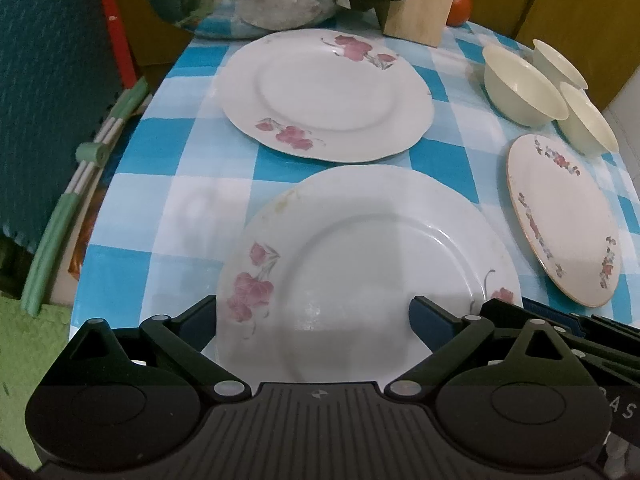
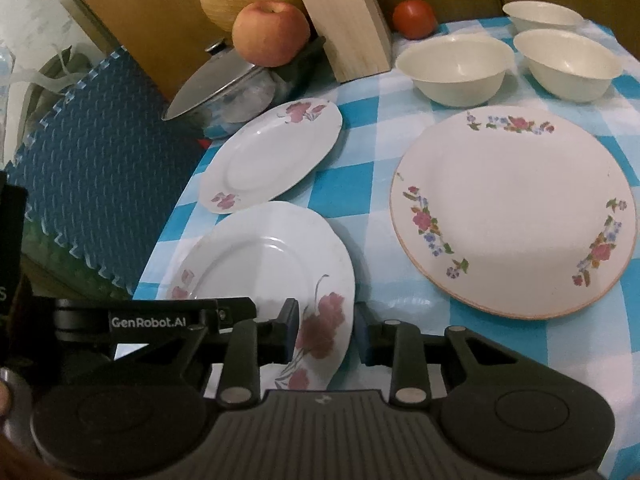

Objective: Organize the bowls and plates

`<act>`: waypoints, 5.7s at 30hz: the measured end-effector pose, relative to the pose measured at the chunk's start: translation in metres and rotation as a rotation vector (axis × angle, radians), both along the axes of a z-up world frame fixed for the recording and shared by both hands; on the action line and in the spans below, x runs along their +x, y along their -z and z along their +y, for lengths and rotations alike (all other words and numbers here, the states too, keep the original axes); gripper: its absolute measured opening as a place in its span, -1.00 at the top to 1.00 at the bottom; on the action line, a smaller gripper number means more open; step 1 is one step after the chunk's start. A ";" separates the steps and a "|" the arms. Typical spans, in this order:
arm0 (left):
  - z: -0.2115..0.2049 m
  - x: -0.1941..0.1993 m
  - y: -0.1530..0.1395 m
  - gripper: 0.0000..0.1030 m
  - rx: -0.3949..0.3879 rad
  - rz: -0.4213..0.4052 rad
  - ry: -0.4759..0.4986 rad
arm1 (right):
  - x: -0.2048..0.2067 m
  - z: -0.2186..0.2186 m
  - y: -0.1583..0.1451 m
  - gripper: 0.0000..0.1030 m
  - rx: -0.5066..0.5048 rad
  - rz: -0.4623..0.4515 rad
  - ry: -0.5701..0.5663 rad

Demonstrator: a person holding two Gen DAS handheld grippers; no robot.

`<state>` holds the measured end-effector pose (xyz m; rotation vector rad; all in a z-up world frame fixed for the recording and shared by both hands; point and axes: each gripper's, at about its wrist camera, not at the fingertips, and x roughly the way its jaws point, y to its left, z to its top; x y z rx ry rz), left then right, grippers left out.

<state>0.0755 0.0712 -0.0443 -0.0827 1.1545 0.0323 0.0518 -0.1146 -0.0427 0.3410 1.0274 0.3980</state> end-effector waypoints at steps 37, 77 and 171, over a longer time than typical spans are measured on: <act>-0.043 0.018 -0.020 -0.95 -0.003 -0.077 0.066 | 0.003 -0.046 -0.023 0.44 0.018 -0.038 0.154; -0.157 0.081 0.000 -0.94 0.006 -0.063 0.231 | 0.027 -0.136 -0.008 0.44 -0.056 -0.024 0.453; 0.036 0.097 -0.029 -0.97 0.002 -0.132 -0.239 | 0.142 0.028 -0.013 0.25 -0.065 -0.157 0.085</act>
